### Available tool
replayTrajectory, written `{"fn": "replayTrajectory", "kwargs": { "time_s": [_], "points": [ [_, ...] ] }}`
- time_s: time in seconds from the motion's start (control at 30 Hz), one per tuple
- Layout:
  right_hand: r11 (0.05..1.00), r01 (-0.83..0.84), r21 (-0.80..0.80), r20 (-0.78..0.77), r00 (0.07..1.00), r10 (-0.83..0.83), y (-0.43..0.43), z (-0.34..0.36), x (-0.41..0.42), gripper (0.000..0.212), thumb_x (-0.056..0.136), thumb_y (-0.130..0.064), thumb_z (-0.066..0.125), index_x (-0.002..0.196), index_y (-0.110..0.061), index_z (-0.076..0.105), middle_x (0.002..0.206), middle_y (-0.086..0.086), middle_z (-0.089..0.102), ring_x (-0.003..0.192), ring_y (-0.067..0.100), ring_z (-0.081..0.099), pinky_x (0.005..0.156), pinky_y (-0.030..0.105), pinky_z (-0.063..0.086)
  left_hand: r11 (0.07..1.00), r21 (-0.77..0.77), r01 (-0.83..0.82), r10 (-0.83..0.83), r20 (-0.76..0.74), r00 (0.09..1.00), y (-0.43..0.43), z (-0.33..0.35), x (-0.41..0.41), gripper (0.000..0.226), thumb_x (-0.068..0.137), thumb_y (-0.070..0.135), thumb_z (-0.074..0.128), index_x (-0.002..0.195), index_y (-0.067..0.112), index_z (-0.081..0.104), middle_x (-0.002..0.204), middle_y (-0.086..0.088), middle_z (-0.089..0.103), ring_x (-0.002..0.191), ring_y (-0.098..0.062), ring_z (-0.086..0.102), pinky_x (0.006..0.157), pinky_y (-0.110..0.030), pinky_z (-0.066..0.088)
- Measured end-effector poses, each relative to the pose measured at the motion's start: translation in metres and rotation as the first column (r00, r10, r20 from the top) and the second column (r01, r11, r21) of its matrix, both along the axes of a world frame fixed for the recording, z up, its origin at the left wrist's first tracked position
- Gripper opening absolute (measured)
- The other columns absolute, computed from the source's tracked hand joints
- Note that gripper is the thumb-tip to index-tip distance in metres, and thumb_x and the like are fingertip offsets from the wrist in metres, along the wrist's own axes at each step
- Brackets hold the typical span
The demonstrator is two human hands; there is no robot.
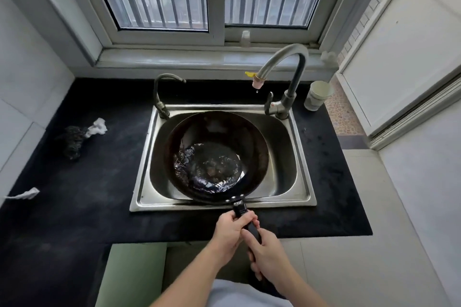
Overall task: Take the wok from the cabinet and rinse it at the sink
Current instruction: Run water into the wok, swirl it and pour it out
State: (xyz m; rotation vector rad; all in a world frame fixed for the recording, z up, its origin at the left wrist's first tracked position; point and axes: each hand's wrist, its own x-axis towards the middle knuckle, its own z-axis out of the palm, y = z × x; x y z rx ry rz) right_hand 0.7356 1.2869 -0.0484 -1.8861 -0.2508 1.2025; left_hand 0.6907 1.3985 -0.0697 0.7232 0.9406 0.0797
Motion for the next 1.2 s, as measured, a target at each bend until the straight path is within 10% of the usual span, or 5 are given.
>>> {"fn": "replayTrajectory", "kwargs": {
  "time_s": [0.57, 0.93, 1.1, 1.2],
  "points": [
    [0.998, -0.042, 0.043, 0.046, 0.998, 0.04, 0.014, 0.012, 0.013, 0.022, 0.098, -0.028, 0.059, 0.084, -0.01, 0.06, 0.054, -0.001, 0.055, 0.036, 0.015, 0.047, 0.034, 0.027, 0.038, 0.995, 0.098, -0.015, 0.016, -0.019, 1.0, 0.013, 0.014, 0.009, 0.012, 0.092, 0.004, 0.063, 0.096, -0.006, 0.066, 0.077, -0.014, 0.068, 0.075, -0.025, 0.066, 0.08, -0.039, 0.055],
    [0.987, -0.113, -0.117, 0.386, 0.91, 0.15, 0.012, 0.006, -0.017, 0.009, 0.089, -0.023, 0.065, 0.093, -0.027, 0.059, 0.072, -0.015, 0.06, 0.063, -0.002, 0.056, 0.057, 0.008, 0.044, 0.986, 0.155, -0.056, 0.07, -0.089, 0.994, 0.003, 0.001, -0.011, 0.014, 0.088, 0.004, 0.069, 0.095, -0.008, 0.07, 0.079, -0.015, 0.072, 0.076, -0.022, 0.068, 0.077, -0.033, 0.057],
    [0.994, -0.111, 0.025, 0.246, 0.964, 0.101, 0.003, 0.004, -0.014, 0.004, 0.082, -0.013, 0.063, 0.081, -0.016, 0.061, 0.058, -0.006, 0.056, 0.043, 0.006, 0.048, 0.047, 0.035, 0.043, 0.981, 0.188, -0.055, 0.075, -0.102, 0.992, 0.002, 0.004, -0.015, 0.017, 0.086, 0.006, 0.072, 0.096, -0.007, 0.068, 0.077, -0.015, 0.072, 0.073, -0.022, 0.071, 0.066, -0.03, 0.058],
    [0.988, -0.104, 0.114, 0.144, 0.986, 0.087, 0.004, 0.006, -0.014, 0.004, 0.086, -0.007, 0.063, 0.089, -0.006, 0.061, 0.052, -0.001, 0.053, 0.033, 0.015, 0.046, 0.034, 0.025, 0.038, 0.991, -0.019, -0.132, 0.132, 0.0, 0.991, 0.007, 0.011, -0.014, 0.009, 0.088, 0.001, 0.067, 0.096, -0.002, 0.064, 0.076, -0.013, 0.066, 0.07, -0.022, 0.067, 0.067, -0.032, 0.058]
  ]
}}
